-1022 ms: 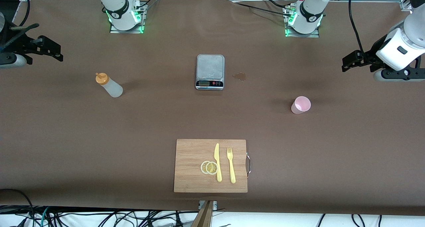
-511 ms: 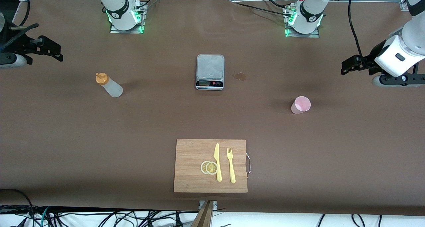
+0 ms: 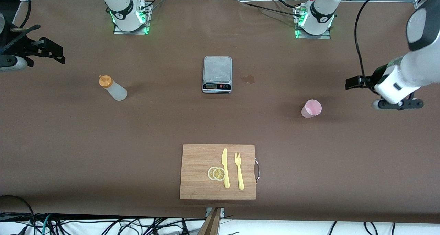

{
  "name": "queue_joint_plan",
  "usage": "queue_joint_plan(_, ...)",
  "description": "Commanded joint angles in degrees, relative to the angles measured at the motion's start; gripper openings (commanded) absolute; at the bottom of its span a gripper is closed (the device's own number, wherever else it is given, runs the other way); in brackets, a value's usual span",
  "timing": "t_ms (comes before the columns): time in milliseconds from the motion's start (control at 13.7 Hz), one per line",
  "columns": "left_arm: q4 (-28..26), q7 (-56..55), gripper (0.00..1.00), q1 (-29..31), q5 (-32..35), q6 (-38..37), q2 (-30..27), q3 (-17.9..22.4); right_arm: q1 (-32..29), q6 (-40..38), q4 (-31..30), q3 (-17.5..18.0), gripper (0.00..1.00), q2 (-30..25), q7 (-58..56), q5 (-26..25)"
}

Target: Add sauce to pink cup with both arms

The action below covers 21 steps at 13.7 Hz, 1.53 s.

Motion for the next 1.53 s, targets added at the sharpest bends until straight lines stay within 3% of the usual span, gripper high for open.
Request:
queue_joint_plan(0,2.09,1.72,1.0,0.45,-0.1,2.49,7.22,-0.1,-0.35,0.07,0.31,0.1,0.99,0.03,0.19,0.7)
queue_joint_plan(219,-0.19,3.29,1.0,0.02,-0.1,7.5,11.55,-0.18,-0.35,0.07,0.31,0.1,0.99,-0.06,0.19,0.7)
queue_joint_plan(365,-5.1,4.17,1.0,-0.08,-0.01,11.89,11.29,-0.62,-0.26,0.07,0.31,0.19,0.99,-0.06,0.19,0.7)
queue_joint_plan(730,-23.64,10.42,1.0,-0.08,0.34,31.31,7.86,-0.71,-0.35,0.07,0.31,0.1,0.99,0.03,0.19,0.79)
queue_joint_plan(1022,-28.5,9.72,0.99,-0.25,3.77,41.26,8.91,-1.41,-0.26,0.07,0.31,0.19,0.99,-0.06,0.19,0.79)
queue_joint_plan(1168,-28.24,9.54,0.32,-0.69,3.86,41.01,9.09,-1.68,-0.18,0.07,0.31,0.28,0.99,-0.06,0.19,0.79)
queue_joint_plan(1241,-28.24,9.45,0.1,-1.56,3.77,40.83,9.09,-1.85,-0.18,0.07,0.39,0.19,0.99,-0.06,0.19,0.79)
queue_joint_plan(1387,-27.89,9.63,0.0,-1.66,3.77,40.65,9.0,-1.85,-0.18,0.42,0.4,0.19,0.99,-0.06,0.19,0.79)
queue_joint_plan(1460,-27.8,9.54,0.0,-1.66,3.77,40.48,8.92,-1.85,-0.18,0.42,0.4,0.19,0.99,0.03,0.19,0.79)
